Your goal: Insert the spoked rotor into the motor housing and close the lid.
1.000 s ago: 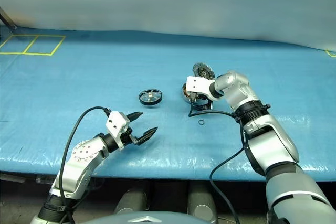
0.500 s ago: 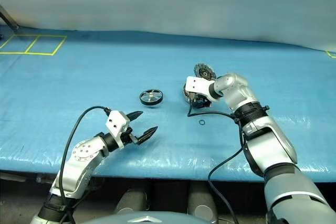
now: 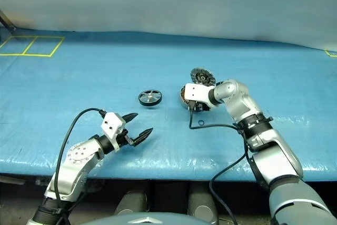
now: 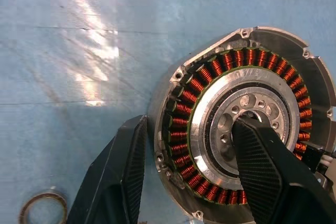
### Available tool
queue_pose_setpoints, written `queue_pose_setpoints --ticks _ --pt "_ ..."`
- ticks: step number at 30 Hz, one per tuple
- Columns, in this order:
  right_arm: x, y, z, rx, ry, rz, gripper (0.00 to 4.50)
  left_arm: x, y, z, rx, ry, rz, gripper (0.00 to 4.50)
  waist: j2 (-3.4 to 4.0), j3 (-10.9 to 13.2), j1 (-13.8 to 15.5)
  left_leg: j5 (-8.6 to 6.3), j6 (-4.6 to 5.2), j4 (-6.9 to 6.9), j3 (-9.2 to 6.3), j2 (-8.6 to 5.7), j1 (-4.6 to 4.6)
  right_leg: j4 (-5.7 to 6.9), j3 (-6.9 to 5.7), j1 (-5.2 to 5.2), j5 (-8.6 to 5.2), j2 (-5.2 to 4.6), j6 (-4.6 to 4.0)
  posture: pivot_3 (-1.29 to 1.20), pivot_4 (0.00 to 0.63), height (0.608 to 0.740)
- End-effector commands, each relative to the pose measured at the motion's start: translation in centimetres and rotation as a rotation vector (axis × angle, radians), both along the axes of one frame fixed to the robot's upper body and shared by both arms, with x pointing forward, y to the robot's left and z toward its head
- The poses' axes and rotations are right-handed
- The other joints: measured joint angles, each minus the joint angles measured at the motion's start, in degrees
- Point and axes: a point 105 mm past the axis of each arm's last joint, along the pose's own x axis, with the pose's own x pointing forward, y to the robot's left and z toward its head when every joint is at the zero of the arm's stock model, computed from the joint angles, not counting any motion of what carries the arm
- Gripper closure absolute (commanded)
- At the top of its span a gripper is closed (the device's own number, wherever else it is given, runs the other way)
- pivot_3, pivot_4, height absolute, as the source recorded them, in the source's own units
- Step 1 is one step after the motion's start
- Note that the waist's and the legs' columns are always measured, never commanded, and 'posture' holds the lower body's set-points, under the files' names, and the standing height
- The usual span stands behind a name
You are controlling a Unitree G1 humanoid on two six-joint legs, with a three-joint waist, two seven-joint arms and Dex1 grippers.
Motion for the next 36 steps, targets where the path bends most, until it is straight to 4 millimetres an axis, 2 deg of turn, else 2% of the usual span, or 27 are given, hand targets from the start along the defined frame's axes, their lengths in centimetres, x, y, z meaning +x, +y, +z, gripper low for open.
queue_pose_setpoints --ticks 1,5,12,20,27,29,31,36 --pt "-2.6 2.2 0.0 -0.015 0.001 0.143 2.34 -0.1 0.4 0.9 0.003 -0.03 -0.002 0.0 0.0 0.0 -0.04 0.0 0.0 -0.01 -0.01 0.01 0.0 0.0 0.0 -0.01 -0.01 0.0 -0.01 0.0 0.15 0.74" --pt "-5.0 3.5 -0.6 -0.068 -0.008 0.245 2.34 -0.2 0.8 0.7 0.013 -0.02 0.004 0.0 0.0 0.0 -0.01 0.0 0.0 0.05 -0.01 0.02 0.0 0.02 -0.01 0.0 -0.02 0.0 -0.02 0.0 0.15 0.74" --pt "-7.5 5.1 -0.7 -0.105 -0.023 0.361 2.34 -0.2 0.8 0.8 0.016 -0.017 0.001 0.0 0.0 0.0 0.22 0.01 -0.01 0.12 0.0 0.02 0.0 0.03 -0.01 0.02 -0.02 0.0 -0.01 0.0 0.15 0.74" --pt "-9.2 6.3 -0.9 -0.107 -0.022 0.415 2.34 -0.3 0.7 0.7 0.015 -0.012 0.004 0.0 0.0 0.0 0.28 0.0 -0.02 0.07 -0.01 0.02 -0.02 0.02 -0.02 -0.01 -0.02 0.0 -0.02 0.0 0.15 0.74" --pt "-9.0 6.3 -1.3 -0.087 0.009 0.369 2.34 -0.3 0.4 0.7 0.012 -0.012 -0.002 0.0 -0.01 0.0 0.25 0.0 -0.02 0.1 -0.01 0.03 0.0 0.03 -0.02 0.0 -0.02 0.0 -0.02 0.0 0.15 0.74" --pt "-9.0 6.5 -0.8 -0.05 -0.004 0.36 1.63 -0.3 0.4 0.7 0.012 -0.012 -0.005 0.0 -0.02 0.0 0.26 0.0 -0.02 0.1 -0.01 0.03 0.0 0.03 -0.02 0.0 -0.02 0.0 -0.02 0.0 0.15 0.74" --pt "-9.1 6.8 -0.1 -0.007 -0.021 0.353 1.13 -0.2 0.3 0.7 0.011 -0.012 -0.007 0.0 -0.02 0.0 0.35 0.0 -0.02 0.1 -0.01 0.03 -0.02 0.03 -0.02 -0.01 -0.02 0.0 -0.02 0.0 0.15 0.74" --pt "-9.6 7.3 2.2 0.101 -0.06 0.349 1.13 -0.2 0.1 0.7 0.01 -0.01 -0.015 0.0 -0.01 0.01 0.36 0.0 -0.02 0.08 -0.01 0.03 -0.08 0.01 -0.02 -0.06 -0.02 0.0 -0.02 0.0 0.15 0.74"
